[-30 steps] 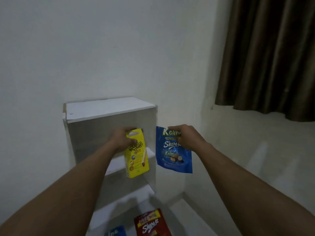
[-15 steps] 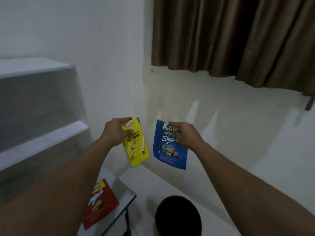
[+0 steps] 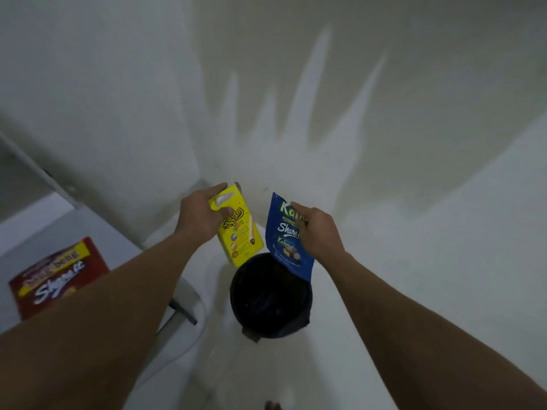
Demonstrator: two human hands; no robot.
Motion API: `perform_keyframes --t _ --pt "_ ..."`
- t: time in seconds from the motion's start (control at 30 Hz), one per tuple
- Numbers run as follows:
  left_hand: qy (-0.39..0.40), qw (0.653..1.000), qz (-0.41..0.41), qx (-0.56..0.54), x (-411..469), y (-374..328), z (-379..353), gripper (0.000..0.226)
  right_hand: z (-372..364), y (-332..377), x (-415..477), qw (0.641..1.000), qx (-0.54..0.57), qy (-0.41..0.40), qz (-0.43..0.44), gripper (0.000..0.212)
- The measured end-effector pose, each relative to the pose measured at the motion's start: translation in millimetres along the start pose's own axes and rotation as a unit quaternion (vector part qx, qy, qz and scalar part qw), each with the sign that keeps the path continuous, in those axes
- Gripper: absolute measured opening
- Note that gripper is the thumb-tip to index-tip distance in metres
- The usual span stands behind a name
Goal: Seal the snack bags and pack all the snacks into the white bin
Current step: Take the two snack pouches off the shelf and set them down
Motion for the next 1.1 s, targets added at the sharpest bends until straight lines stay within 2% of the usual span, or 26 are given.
perform_keyframes --t 0.23,0.47,0.6,0.7,0.77,0.83,0.97,1.1 --pt "0.018 0.999 0.01 0.045 14.8 92.6 -123.6 0.057 -108.9 -108.5 25.1 0.998 0.006 0.029 -0.051 0.047" --pt "0.028 0.997 0.042 0.061 21.8 204.0 -230.1 0.058 -218.8 -208.6 36.5 0.99 0.032 0.016 -0.14 0.048" --pt "0.064 0.992 0.052 0.096 24.2 250.3 -283.8 0.058 -266.6 -243.7 39.8 0.989 0.038 0.014 -0.144 0.05" --pt "0.076 0.989 0.041 0.117 24.3 271.9 -314.9 0.067 -292.5 -264.5 40.7 0.988 0.028 0.026 -0.147 0.05" --pt "0.097 0.985 0.038 0.136 23.3 282.2 -331.9 0.06 -302.7 -273.8 39.6 0.988 0.029 0.029 -0.148 0.048" --pt "0.12 0.98 0.04 0.153 20.2 287.8 -342.6 0.054 -305.8 -279.5 37.7 0.988 0.018 0.038 -0.149 0.048" --pt "0.134 0.979 0.069 0.135 7.1 277.8 -329.8 0.062 -290.3 -268.8 32.1 0.987 -0.019 0.067 -0.143 0.046" --pt "0.132 0.973 0.0 0.191 2.7 228.5 -276.3 0.058 -241.1 -219.5 36.6 0.992 -0.053 0.066 -0.09 0.042"
Point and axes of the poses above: each hand's wrist, its own x-axis towards the middle knuckle, its own z-axis out of the back of the hand, y = z × x, the point moved 7 cm from there along x, towards the middle knuckle, and after that the axes turned 5 degrees about -y, right-handed, at the moved point
